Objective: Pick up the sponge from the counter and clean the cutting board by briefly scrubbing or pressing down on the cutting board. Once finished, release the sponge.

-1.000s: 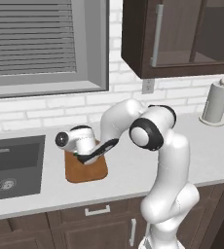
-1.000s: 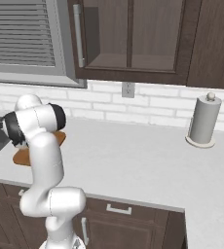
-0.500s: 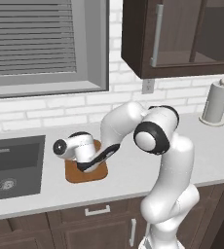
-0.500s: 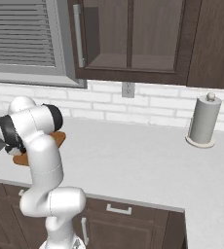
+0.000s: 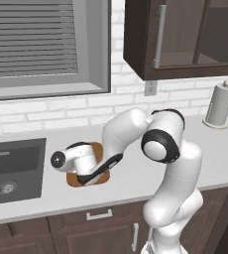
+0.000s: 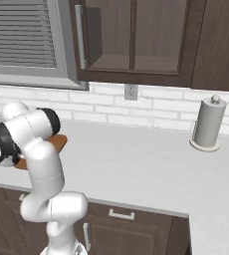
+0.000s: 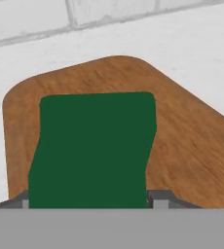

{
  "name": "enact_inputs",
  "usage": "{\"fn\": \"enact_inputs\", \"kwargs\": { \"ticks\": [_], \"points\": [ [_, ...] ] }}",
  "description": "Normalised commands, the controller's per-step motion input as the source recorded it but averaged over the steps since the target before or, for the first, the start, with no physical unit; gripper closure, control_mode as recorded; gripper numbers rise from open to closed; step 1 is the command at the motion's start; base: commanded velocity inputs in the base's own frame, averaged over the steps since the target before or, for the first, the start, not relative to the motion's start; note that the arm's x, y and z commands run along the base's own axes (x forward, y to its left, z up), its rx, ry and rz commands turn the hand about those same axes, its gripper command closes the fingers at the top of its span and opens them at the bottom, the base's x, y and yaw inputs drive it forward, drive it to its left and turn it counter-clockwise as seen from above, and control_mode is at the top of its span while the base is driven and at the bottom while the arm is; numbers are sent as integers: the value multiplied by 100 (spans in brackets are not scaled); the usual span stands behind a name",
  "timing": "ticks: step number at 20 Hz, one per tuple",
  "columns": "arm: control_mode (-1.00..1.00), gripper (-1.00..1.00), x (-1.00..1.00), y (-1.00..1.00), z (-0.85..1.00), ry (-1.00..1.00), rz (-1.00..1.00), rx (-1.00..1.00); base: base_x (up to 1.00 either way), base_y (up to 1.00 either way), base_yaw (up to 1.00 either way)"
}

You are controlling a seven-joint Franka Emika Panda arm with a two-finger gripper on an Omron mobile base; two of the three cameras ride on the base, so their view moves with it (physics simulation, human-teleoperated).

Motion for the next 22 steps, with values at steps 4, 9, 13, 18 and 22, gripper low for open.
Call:
{"fn": "enact_inputs", "kwargs": {
  "ticks": [4, 9, 13, 18, 22],
  "points": [
    [-100, 100, -68, 11, -54, 2, 0, -2, 0, 0, 0],
    [-100, 100, -1, 0, -32, -21, 0, 0, 0, 0, 0],
    [-100, 100, 49, 0, -36, -22, 0, 0, 0, 0, 0],
    [-100, 100, 82, 0, -55, -6, 0, -2, 0, 0, 0],
    [-100, 100, 11, -1, 40, -8, -1, 1, 0, 0, 0]
  ]
}}
